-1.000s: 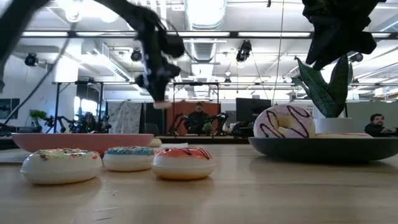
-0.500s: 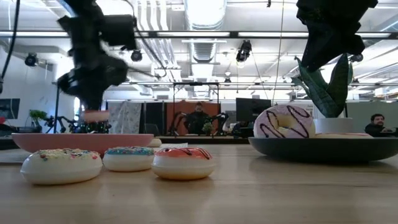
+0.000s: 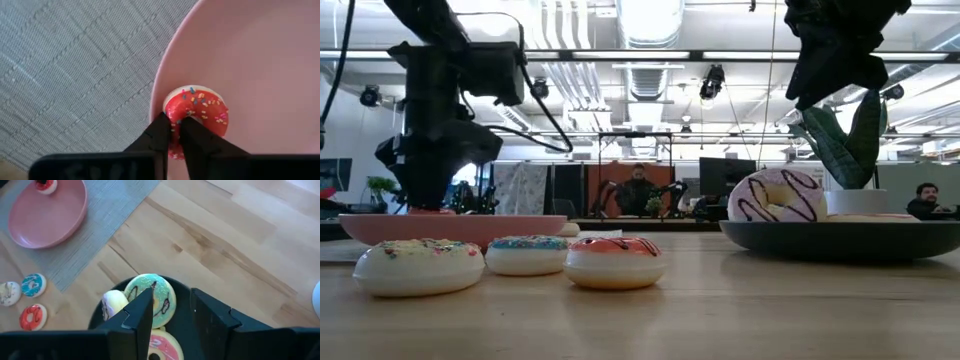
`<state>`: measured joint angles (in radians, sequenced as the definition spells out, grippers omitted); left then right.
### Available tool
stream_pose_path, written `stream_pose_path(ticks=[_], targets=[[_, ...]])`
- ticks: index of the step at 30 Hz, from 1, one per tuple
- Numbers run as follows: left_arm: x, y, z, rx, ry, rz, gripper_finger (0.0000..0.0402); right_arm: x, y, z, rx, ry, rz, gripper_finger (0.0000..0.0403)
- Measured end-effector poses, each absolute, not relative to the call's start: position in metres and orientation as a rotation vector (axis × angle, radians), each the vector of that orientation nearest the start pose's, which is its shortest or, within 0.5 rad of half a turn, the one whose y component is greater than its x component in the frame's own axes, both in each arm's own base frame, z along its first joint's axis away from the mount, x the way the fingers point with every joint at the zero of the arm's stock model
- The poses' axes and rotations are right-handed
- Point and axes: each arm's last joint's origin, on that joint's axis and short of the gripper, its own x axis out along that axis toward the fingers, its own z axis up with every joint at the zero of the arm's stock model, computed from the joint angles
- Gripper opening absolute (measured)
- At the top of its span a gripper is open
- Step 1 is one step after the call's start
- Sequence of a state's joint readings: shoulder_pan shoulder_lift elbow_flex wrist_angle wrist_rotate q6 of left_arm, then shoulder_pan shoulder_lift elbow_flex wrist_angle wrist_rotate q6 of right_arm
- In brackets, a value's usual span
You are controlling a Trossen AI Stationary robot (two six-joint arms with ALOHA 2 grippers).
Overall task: Pick & Place donuts
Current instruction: Put the small red donut on the pink plate
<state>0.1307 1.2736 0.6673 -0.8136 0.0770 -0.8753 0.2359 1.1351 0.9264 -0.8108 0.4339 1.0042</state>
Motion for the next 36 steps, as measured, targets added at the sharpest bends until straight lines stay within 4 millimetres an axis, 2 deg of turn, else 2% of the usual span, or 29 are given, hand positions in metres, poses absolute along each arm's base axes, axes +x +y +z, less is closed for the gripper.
stream_pose_path(ticks=[6,9,13,16,24,27,30,36], targets=[[0.197,0.024,0.179,-0.866,1.287,0.645,0.0105,0.208,0.037,0.271,0.590,0.760,-0.630,0.0123],[0.196,0.023,0.183,-0.858,1.313,0.641,0.0131,0.208,0.037,0.271,0.591,0.759,-0.632,0.0123],[0.195,0.024,0.183,-0.785,1.335,0.618,0.0139,0.208,0.036,0.271,0.585,0.756,-0.635,0.0123],[0.189,0.026,0.180,-0.744,1.320,0.776,0.0139,0.208,0.036,0.271,0.578,0.755,-0.634,0.0123],[0.192,0.025,0.188,-0.751,1.290,0.727,0.0139,0.211,0.037,0.273,0.607,0.720,-0.614,0.0123],[0.191,0.025,0.194,-0.745,1.275,0.707,0.0139,0.224,0.038,0.277,0.650,0.660,-0.529,0.0123],[0.189,0.024,0.198,-0.746,1.288,0.680,0.0139,0.247,0.030,0.276,0.726,0.583,-0.470,0.0123],[0.184,0.022,0.204,-0.751,1.264,0.666,0.0139,0.303,0.001,0.250,0.921,0.509,-0.318,0.0114]])
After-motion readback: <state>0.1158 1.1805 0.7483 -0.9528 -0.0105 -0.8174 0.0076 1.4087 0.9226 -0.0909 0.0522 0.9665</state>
